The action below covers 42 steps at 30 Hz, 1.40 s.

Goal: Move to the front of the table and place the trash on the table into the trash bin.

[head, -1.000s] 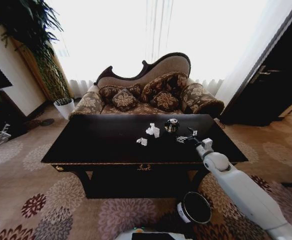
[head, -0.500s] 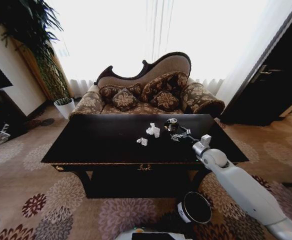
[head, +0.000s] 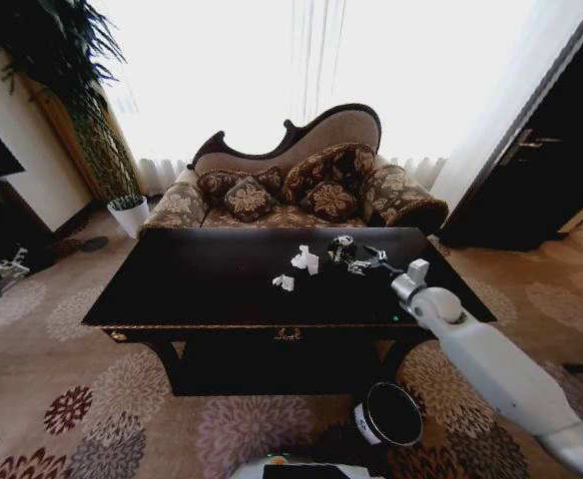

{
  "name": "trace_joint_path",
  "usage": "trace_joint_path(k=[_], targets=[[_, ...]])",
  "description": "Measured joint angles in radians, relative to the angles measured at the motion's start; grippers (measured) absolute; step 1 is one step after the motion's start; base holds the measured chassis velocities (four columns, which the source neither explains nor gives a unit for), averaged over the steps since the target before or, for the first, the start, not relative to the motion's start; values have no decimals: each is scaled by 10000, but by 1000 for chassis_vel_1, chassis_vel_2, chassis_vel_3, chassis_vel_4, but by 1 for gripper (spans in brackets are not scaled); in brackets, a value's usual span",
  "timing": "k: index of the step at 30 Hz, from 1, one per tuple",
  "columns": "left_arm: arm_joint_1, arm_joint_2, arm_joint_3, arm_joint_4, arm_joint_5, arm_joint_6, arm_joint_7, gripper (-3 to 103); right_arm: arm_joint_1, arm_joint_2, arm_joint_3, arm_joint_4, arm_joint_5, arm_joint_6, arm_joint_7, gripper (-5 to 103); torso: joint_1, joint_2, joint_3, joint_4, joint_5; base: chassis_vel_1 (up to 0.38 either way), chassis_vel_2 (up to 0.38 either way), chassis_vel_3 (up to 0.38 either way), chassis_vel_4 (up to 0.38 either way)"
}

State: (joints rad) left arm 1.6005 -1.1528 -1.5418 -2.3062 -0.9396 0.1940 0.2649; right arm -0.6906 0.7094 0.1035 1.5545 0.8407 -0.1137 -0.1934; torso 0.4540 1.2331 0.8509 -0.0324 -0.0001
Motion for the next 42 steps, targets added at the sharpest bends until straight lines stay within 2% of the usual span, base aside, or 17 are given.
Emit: trace_joint_path(k=[5,10,16,22,30,31,33,36,39,41,42], targets=[[22,-40,0,-13,27,0,5,100,576,-85,-468,-369,521,60,-261,100,0,0,0,0,-1,0,0,0,0],[19,-54,-7,-2,59,0,11,100,618,-59,-486,-90,999,57,-670,100,-1,1,0,0,-2,0,0,0,0],[-3,-91,41,-5,102,0,14,100,210,17,-275,198,842,179,-1342,100,-2,1,-1,-2,-1,0,0,0,0],[-10,-109,82,-49,126,-1,18,100,170,130,-391,2,438,345,-1365,100,-2,1,0,-1,0,0,0,0,0],[26,-111,52,-47,130,-3,21,100,276,277,-558,-44,352,380,-1322,100,-2,1,0,0,-1,0,0,0,0],[26,-111,51,-47,130,-4,21,100,296,293,-595,-43,352,389,-1322,103,-2,1,-1,0,0,0,0,0,0],[17,-126,61,-47,130,-6,23,100,324,304,-614,-21,356,403,-1327,95,-2,1,0,0,-2,0,0,0,0],[9,-130,72,-29,136,-8,23,100,328,304,-616,-11,360,411,-1335,90,-2,1,0,0,-1,0,0,0,0],[-9,-130,97,-15,145,-15,23,100,293,286,-605,-11,356,442,-1343,74,-2,1,-1,0,-1,0,0,0,0],[-10,-129,102,-15,145,-15,23,100,285,285,-601,-11,352,446,-1344,74,-2,2,0,0,-1,0,0,0,0],[-12,-122,119,-16,136,-15,24,100,253,286,-583,-32,301,463,-1345,63,-2,2,-1,0,-1,0,0,0,0]])
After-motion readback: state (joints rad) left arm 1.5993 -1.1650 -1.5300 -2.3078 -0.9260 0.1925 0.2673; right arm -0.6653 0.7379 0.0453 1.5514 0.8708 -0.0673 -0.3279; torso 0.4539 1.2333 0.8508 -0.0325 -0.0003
